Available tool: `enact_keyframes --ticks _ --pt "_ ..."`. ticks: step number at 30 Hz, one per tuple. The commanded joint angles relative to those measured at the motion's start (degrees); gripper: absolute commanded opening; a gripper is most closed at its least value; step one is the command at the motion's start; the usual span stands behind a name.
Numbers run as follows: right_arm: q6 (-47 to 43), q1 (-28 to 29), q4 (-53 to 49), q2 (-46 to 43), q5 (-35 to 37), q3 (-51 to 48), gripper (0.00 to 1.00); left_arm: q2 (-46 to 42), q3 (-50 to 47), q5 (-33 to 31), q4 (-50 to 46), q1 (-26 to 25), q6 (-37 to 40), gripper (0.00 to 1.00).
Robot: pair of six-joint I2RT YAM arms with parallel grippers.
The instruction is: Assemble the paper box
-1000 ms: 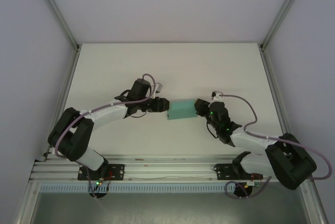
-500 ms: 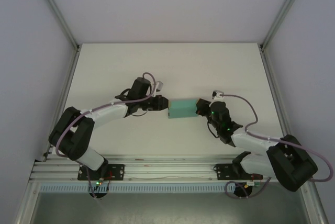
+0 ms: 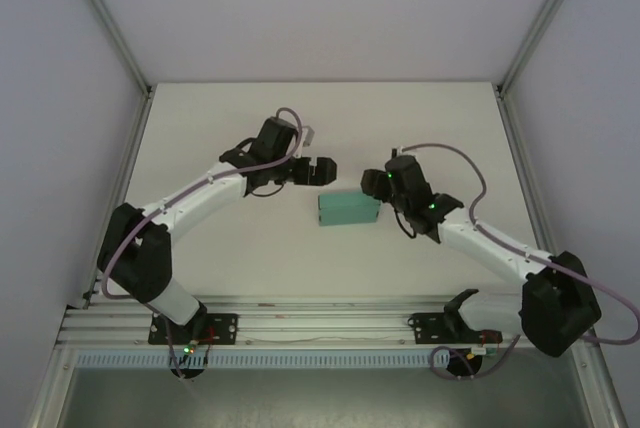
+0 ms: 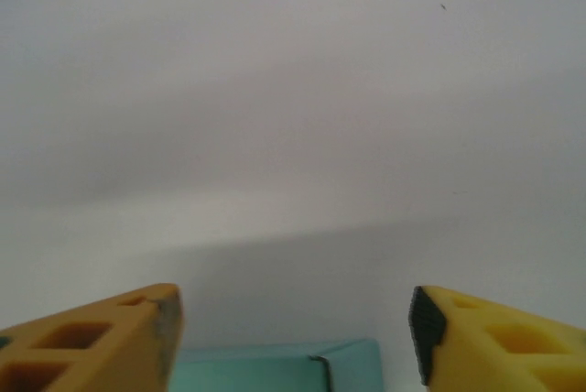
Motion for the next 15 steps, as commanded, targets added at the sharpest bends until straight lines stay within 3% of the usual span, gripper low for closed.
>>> enact_keyframes --ticks 1,4,7,10,15 --pt "-12.9 0.1 -9.5 0.7 -7.1 5.3 0.97 -3.0 1.2 -8.2 -6.3 1.1 2.3 1.0" --pt "-31.5 0.1 -15.9 2.9 -20.9 9.7 1.0 -5.7 -1.5 -9.8 -5.7 4.3 1.8 1.0" --pt "-50.6 0.1 -22.8 5.1 -28.0 13.2 1.0 -8.6 -5.5 -9.7 -5.5 9.0 0.9 1.0" --pt "-64.8 0.5 -28.8 8.5 -28.2 17.3 1.0 -11.8 -9.8 -11.1 -6.5 12.3 0.6 1.0" --pt "-74.5 0.7 -33.7 16.9 -21.2 23.9 1.0 -17.3 -15.5 -13.6 -8.1 14.5 -0.4 1.0"
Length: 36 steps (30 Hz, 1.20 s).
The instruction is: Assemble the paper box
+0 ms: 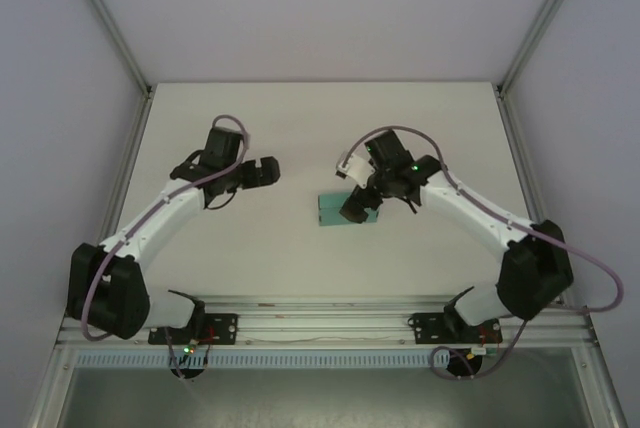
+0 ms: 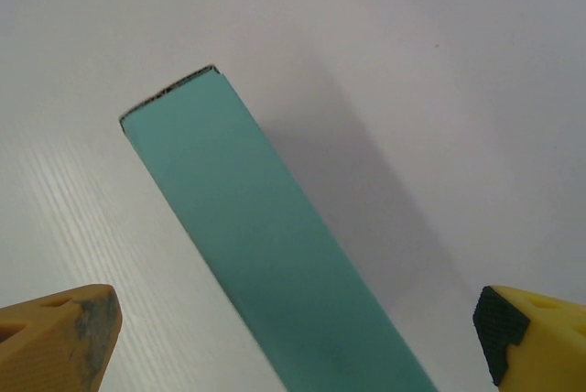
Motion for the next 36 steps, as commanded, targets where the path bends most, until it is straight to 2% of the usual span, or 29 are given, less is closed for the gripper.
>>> enact_keyframes --ticks 1,5,11,14,17,22,25,30,33,36 --pt "-14.3 0.2 -7.4 4.5 3.0 3.9 1.0 -4.0 -2.9 -3.2 -2.6 0.5 -1.1 1.0" --pt "-16.7 0.8 -8.7 10.8 6.6 7.8 0.97 -7.2 -4.6 -5.1 -4.2 0.7 -1.5 1.0" --pt "-18.5 2.7 -11.0 17.6 12.5 12.1 0.85 -11.0 -5.5 -7.1 -5.9 1.0 -1.2 1.0" --pt "-18.9 3.6 -12.6 20.1 14.5 13.6 0.77 -12.6 -5.9 -8.4 -6.7 1.1 -1.2 1.0" --pt "-18.1 4.4 -13.4 22.0 17.6 14.9 0.63 -14.0 -6.4 -9.0 -7.3 1.0 -1.1 1.0" --pt "-15.1 5.4 -4.3 22.7 27.6 14.1 0.55 -15.6 -6.7 -9.6 -6.8 1.0 -2.0 1.0" --pt "-14.8 6.6 3.7 22.8 33.3 12.8 0.43 -15.7 -6.5 -9.1 -6.0 1.0 -2.0 1.0" --pt "-18.7 9.1 17.2 23.6 40.5 8.5 0.43 -15.5 -6.8 -10.0 -6.5 1.1 -2.2 1.0" --pt "-19.9 10.3 18.9 23.9 40.3 7.1 0.45 -15.4 -7.1 -9.8 -6.3 1.1 -2.8 1.0" --pt "-21.0 11.9 18.2 24.0 40.9 5.6 0.52 -15.4 -7.4 -9.6 -5.7 1.1 -3.1 1.0"
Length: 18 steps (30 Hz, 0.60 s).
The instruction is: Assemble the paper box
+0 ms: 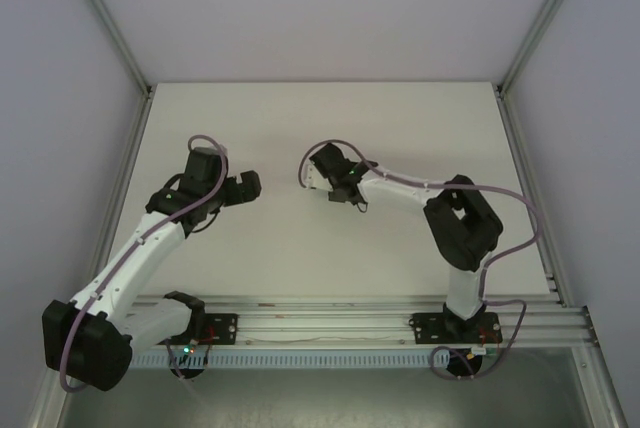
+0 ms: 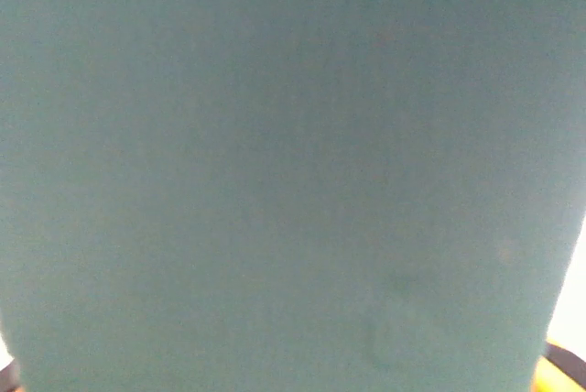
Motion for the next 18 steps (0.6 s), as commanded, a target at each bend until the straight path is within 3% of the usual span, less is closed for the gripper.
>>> enact_keyframes --ticks 1,6,10,14,18 --pt "-2.2 1.9 2.1 0.2 3.8 -2.1 0.55 -0.5 -0.8 -1.2 0.2 0.7 -1.3 1.0" --pt "0.4 6.0 -0.7 -3.3 4.1 -8.0 0.8 -0.6 -0.9 -1.7 0.9 0.7 -1.3 1.0" --pt "8.7 9.4 -8.2 -9.4 0.9 -10.8 0.97 -0.5 -0.6 -2.6 1.4 0.8 -1.2 1.0" --pt "16.4 10.8 -13.3 -19.1 -5.2 -14.3 0.99 0.0 -0.7 -3.8 3.0 0.8 -0.6 1.0" --pt "17.9 10.3 -12.2 -30.2 -5.3 -18.7 1.0 1.2 -0.6 -6.0 5.8 1.1 -0.6 1.0"
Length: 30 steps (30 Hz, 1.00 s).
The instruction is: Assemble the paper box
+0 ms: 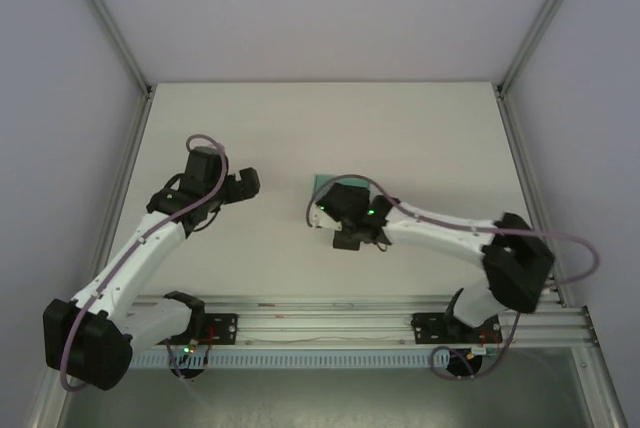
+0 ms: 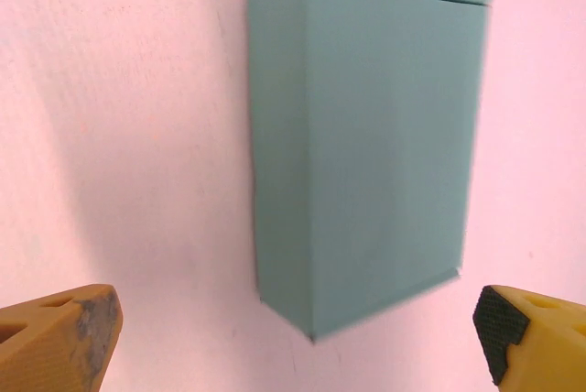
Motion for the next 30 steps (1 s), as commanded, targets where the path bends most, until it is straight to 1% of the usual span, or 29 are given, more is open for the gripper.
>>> enact_keyframes --ticks 1,2,4,6,8,10,11,12,13,14,15,18,20,22,24,26,27,28,29,30 --pt "4.9 -1.4 -0.9 -8.5 -0.6 -3.7 1.0 0.8 -0.3 -4.5 4.3 1.1 0.2 1.0" --pt "6.1 -3.3 1.5 -11.2 -0.5 -5.1 1.0 0.9 -0.4 -6.3 5.7 1.4 0.4 1.0" --pt "10.1 -9.1 5.9 -15.2 -2.3 -7.5 1.0 0.7 -2.5 -11.3 10.9 2.1 2.3 1.0" --pt "19.7 -17.5 16.5 -19.0 -1.3 -11.7 1.0 0.1 -7.2 -17.6 20.0 3.5 4.5 1.0" --pt "30.7 -26.7 28.9 -22.8 1.9 -18.0 1.0 -1.0 -13.4 -21.3 31.1 5.5 7.5 1.0" --pt "39.3 -34.8 38.5 -25.9 3.9 -24.5 1.0 -2.1 -19.5 -22.0 42.3 7.5 12.1 1.0" --pt "43.5 -39.4 42.3 -27.1 2.6 -27.8 1.0 -2.2 -23.6 -22.9 50.1 8.5 14.3 1.0" --pt "45.9 -43.2 44.5 -27.5 -0.6 -30.1 1.0 -1.8 -27.3 -23.0 57.4 9.3 16.2 1.0" --pt "47.7 -46.3 46.3 -27.7 -3.4 -32.2 1.0 -1.2 -30.4 -21.9 63.3 10.4 17.0 1.0" --pt "49.4 -48.7 49.6 -27.2 -4.2 -34.5 1.0 -0.4 -32.5 -20.1 67.5 11.6 17.7 1.0" --pt "49.6 -50.0 53.8 -26.5 -3.9 -37.0 1.0 0.7 -33.6 -18.9 69.8 12.4 18.0 1.0" --pt "47.8 -51.3 67.9 -22.4 -1.4 -43.3 1.0 5.7 -34.8 -17.1 74.1 13.3 20.4 1.0" --pt "48.5 -52.5 71.2 -18.7 -2.2 -43.4 1.0 9.7 -36.3 -16.7 81.5 13.6 21.3 1.0" --pt "48.0 -52.8 74.5 -15.9 -2.7 -42.8 1.0 10.3 -37.2 -13.9 84.7 14.2 21.7 1.0" --pt "46.5 -53.0 84.9 -10.1 -2.5 -43.7 1.0 12.0 -38.3 -14.3 88.7 14.3 22.1 1.0" --pt "47.0 -53.6 84.2 -3.3 -3.4 -41.0 1.0 15.9 -40.4 -14.6 96.2 15.4 21.1 1.0" --pt "46.3 -53.6 87.3 1.9 -4.4 -40.0 1.0 19.5 -40.6 -13.2 100.0 16.7 19.9 1.0" --pt "45.6 -53.6 91.9 6.1 -5.0 -38.2 1.0 23.1 -40.2 -9.9 103.3 18.1 19.8 1.0" --pt "46.2 -54.1 80.5 3.2 -5.2 -34.8 1.0 26.6 -38.2 -8.9 104.0 18.3 20.6 1.0" --pt "47.2 -55.1 70.7 1.2 -7.3 -31.7 1.0 27.2 -36.3 -5.7 101.9 18.2 22.0 1.0"
